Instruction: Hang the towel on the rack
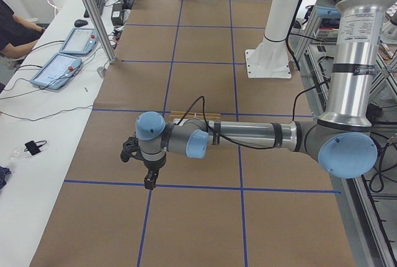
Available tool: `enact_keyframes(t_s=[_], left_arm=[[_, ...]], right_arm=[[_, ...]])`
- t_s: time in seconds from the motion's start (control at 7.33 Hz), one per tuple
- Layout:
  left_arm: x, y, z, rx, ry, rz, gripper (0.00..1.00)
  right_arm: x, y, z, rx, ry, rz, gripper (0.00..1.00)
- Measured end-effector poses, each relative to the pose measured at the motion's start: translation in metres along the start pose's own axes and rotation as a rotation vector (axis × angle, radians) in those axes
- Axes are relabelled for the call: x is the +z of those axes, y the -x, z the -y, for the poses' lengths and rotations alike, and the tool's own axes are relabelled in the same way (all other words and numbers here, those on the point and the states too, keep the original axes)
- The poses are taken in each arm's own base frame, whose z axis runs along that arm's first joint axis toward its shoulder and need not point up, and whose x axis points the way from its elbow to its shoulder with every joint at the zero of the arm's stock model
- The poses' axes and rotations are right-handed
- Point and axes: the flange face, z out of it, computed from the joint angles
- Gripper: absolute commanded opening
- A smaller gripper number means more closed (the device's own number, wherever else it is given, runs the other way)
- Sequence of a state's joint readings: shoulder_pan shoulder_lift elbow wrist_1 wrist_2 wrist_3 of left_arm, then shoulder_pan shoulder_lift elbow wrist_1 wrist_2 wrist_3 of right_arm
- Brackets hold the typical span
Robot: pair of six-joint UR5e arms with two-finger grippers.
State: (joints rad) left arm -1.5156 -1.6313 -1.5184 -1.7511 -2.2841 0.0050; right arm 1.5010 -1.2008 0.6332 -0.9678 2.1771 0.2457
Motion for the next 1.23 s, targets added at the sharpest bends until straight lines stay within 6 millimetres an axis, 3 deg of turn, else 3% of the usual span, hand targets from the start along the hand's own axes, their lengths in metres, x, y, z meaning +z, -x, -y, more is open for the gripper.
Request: enact_keyframes(t_s=[0.14, 0.82, 1.23], left_arm=[[0.0, 0.0, 0.0, 0.0, -0.001, 0.0, 0.98], [-0.003, -0.003, 0.007, 0.0, -0.008, -0.002, 0.98], [-0.012, -0.011, 0.017, -0.022, -0.026, -0.003, 0.98]], right_arm=[[0.001, 0.0, 0.001, 0.002, -0.002, 0.001, 0.0], [-0.01, 0.006, 0.006, 0.007, -0.01, 0.073, 0.0], [-0.07, 0.01, 0.025, -0.014, -0.094, 0.198, 0.0]])
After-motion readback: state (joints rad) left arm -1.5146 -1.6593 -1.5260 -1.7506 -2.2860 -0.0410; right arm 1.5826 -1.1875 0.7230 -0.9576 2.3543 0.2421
